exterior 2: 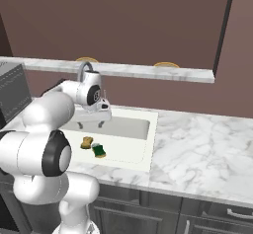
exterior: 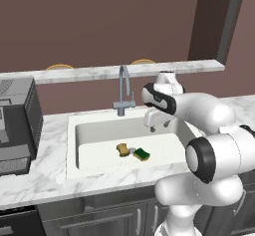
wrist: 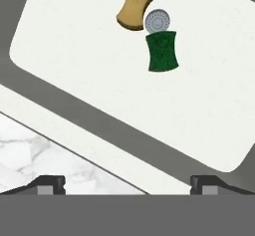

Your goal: Pick up the sponge and sponge from the sink, and place them back in the cabinet, and close the cabinet doors.

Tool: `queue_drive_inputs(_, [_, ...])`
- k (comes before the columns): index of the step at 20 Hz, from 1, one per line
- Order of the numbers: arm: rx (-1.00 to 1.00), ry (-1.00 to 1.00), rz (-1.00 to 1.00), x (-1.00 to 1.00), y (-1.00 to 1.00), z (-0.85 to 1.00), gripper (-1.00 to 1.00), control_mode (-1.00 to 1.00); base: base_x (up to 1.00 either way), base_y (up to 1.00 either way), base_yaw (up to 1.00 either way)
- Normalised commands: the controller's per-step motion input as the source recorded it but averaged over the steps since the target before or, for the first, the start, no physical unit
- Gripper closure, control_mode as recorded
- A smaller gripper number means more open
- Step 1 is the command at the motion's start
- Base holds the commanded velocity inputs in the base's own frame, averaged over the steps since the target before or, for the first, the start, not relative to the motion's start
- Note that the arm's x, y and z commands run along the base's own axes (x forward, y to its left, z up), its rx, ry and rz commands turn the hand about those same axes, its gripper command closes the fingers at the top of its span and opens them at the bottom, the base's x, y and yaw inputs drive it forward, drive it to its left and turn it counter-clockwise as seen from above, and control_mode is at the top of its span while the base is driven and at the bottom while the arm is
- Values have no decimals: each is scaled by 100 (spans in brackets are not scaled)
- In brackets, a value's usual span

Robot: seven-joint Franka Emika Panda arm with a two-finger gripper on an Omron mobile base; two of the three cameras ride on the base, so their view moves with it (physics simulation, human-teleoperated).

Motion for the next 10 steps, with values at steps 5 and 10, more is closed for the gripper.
queue_drive_inputs(5, [-1,-6,0,7,0,-25,-100,-100,0,0,0])
queue_drive_inputs(10, [-3,0,0,16,3,-30,-100,-100,0,0,0])
